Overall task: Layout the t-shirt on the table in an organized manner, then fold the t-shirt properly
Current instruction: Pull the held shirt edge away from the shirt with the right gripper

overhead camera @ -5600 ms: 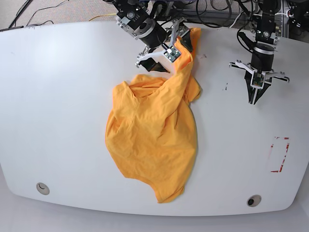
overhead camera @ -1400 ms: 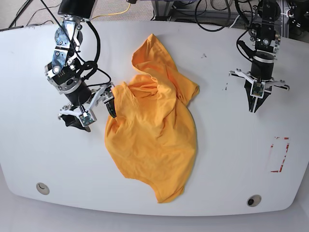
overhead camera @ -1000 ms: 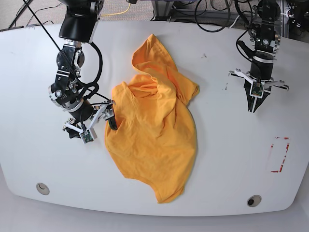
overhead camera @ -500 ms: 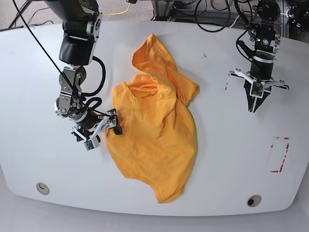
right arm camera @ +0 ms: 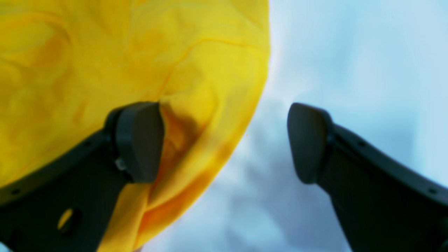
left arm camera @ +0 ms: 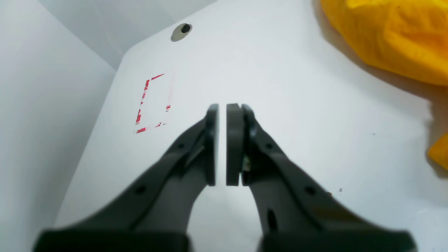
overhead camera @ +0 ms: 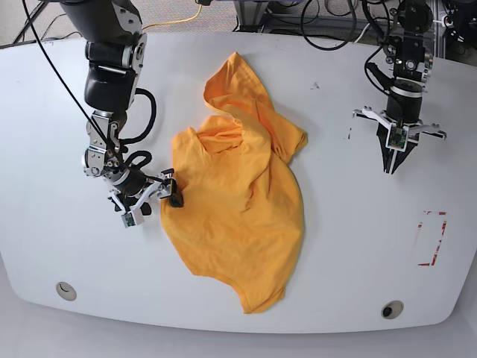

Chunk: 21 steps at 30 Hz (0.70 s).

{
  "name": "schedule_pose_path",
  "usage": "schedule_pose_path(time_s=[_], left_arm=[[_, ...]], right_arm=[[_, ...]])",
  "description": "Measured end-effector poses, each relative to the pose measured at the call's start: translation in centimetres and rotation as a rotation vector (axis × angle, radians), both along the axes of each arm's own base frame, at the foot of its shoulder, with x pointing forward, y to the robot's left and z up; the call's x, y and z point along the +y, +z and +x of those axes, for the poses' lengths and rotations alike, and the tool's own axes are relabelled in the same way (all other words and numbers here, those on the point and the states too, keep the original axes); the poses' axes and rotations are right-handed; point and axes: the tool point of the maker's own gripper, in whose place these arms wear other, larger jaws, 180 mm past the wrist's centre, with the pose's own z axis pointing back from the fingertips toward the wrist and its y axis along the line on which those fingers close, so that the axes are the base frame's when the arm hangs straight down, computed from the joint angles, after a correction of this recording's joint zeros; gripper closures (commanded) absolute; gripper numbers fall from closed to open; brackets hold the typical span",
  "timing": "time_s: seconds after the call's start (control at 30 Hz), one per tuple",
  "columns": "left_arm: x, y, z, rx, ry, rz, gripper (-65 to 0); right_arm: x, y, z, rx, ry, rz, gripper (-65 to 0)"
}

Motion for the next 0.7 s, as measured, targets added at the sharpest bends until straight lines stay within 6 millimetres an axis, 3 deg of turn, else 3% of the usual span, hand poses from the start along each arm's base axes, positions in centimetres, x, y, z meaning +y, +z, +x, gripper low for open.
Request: schedule_pose_path(time_s=[0.2, 0.4, 0.7], left_arm=[[0.02, -0.01, -0.01, 0.001, 0.000, 0.001, -3.1], [0.00, -0.02, -0.01, 0.001, 0.000, 0.000, -3.1], [0.07, -0.13, -0.04, 0.008, 0.003, 0.001, -3.1]], right_arm=[[-0.02, -0.31, 0.08, 0.002, -0.010, 0.013, -20.8], [0.47, -0.53, -0.07, 0.008, -0.003, 0.018, -0.5], [0.46, -0.61, -0.48, 0.010, 0.002, 0.008, 0.0]])
